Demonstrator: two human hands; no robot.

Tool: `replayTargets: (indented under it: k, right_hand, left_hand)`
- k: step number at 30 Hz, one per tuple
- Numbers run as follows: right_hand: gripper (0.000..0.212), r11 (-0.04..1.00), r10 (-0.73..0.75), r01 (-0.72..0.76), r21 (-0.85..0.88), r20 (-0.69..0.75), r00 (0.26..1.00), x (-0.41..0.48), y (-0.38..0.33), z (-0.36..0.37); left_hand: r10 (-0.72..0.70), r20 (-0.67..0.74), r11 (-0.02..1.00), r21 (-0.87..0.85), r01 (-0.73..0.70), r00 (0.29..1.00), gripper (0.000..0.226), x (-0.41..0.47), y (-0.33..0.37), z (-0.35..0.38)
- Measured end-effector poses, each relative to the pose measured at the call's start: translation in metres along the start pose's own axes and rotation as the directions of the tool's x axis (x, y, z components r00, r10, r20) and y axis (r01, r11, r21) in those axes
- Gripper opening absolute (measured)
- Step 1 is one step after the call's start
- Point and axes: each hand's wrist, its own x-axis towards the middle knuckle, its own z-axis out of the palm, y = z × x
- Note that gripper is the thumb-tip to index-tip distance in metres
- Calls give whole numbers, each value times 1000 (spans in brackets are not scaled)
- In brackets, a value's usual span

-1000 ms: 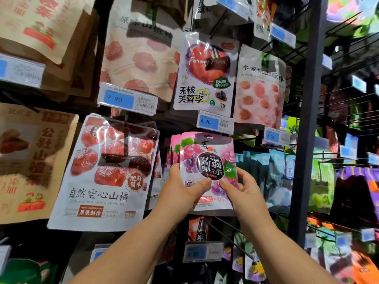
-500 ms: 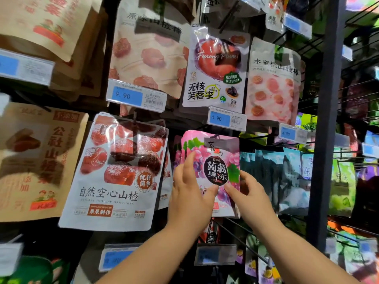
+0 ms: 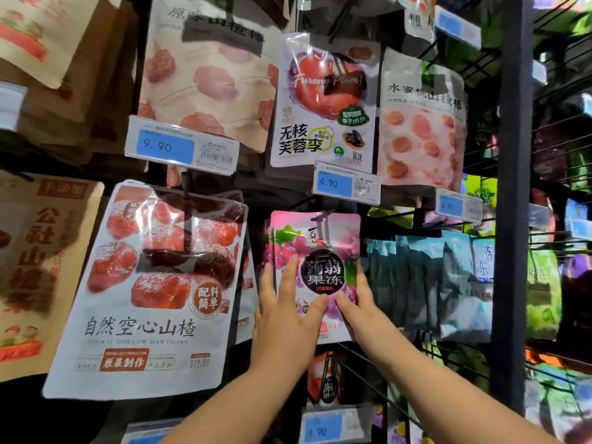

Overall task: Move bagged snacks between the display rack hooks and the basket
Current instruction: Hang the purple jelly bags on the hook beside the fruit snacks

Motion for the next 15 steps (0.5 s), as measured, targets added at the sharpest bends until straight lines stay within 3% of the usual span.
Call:
replayTargets:
  k: [8, 15]
  right_hand:
    - [75, 992, 24, -21, -125, 26, 999, 35, 8, 12]
    - [70, 973, -1, 10, -231, 37, 999, 43, 17, 22]
  left_hand:
    - [-118, -16, 991, 59, 119, 993, 74, 30, -10, 8]
    - [-102, -74, 991, 78, 108, 992, 73, 32, -14, 10]
